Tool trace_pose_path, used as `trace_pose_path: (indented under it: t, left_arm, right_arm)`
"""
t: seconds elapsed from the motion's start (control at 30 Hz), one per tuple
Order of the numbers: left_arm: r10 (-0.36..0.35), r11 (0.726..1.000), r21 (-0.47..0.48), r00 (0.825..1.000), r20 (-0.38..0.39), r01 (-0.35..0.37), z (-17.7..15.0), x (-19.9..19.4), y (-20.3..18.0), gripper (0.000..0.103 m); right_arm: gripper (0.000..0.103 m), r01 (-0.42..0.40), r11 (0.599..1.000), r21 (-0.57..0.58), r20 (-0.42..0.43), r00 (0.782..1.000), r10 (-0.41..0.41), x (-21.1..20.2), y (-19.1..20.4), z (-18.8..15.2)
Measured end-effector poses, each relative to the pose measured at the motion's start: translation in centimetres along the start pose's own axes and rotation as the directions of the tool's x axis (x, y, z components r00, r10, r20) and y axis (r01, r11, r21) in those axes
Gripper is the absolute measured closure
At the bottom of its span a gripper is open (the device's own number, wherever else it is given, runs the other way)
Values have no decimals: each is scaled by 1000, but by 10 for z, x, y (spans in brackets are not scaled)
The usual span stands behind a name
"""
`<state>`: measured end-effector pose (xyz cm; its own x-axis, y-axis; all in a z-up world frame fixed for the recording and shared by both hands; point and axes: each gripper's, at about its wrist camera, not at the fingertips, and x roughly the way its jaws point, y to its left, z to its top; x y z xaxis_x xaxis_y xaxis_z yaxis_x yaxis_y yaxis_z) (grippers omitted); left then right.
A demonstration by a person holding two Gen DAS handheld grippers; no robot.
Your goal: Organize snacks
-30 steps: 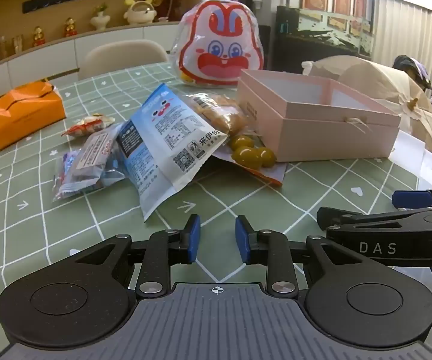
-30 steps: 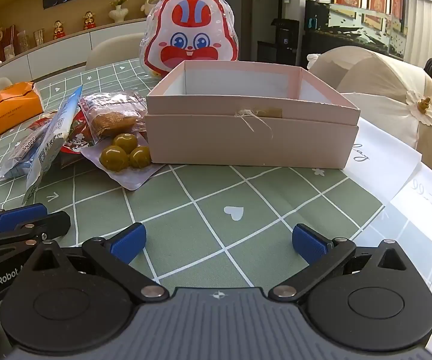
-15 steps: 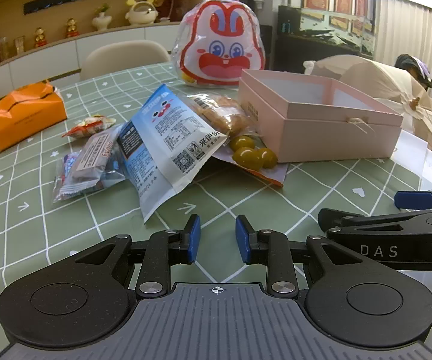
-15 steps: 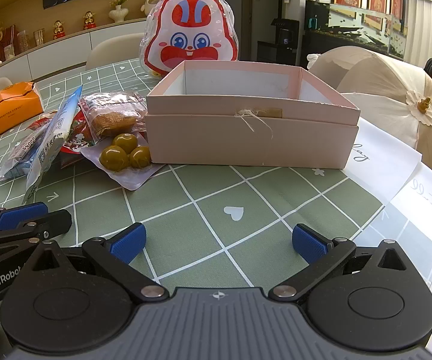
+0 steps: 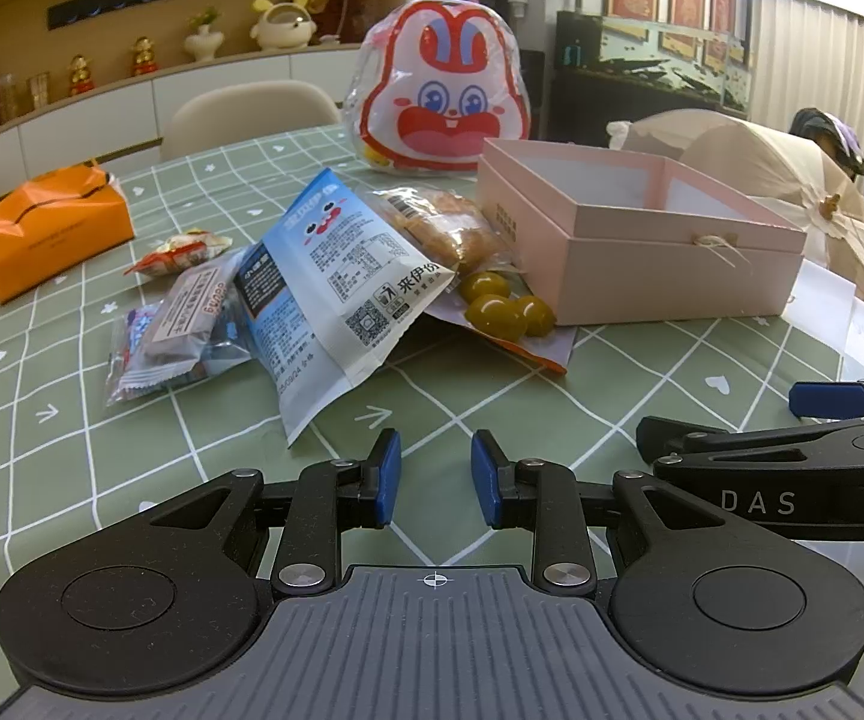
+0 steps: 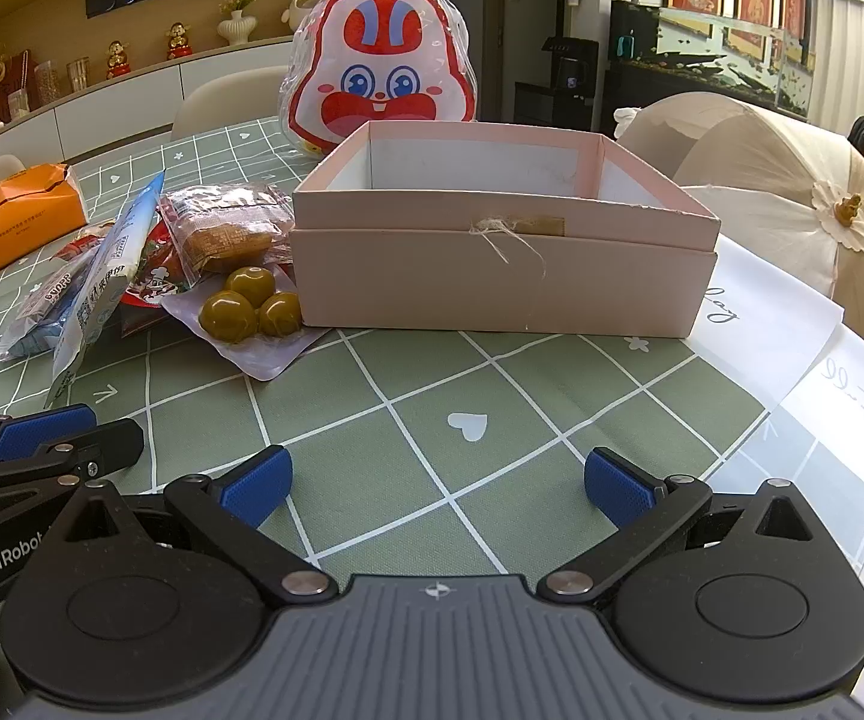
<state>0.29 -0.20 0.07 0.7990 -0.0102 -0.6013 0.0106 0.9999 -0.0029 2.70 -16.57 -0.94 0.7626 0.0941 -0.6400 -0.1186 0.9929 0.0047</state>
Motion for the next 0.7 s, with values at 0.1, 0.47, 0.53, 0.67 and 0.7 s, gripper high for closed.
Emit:
trace_pose_path:
  t: [0.1,0.47,0.53,0.67,0.7]
  left_arm:
    - [2,1000,2,1000,0,-2,0,1,-1,72]
    - [2,1000,1,1000,0,-2,0,1,-1,72]
    - [2,1000,2,1000,1,-2,0,1,0,72]
    - [2,1000,2,1000,1,-2,0,1,0,72]
    - [2,1000,2,1000,1,-2,0,1,0,72]
  right_arm:
    - [0,0,1000,0,0,1000,0,0,0,0]
    - [0,0,1000,0,0,1000,0,0,0,0]
    - [0,0,1000,0,0,1000,0,0,0,0]
    - [0,0,1000,0,0,1000,0,0,0,0]
    - [0,0,1000,0,0,1000,0,0,0,0]
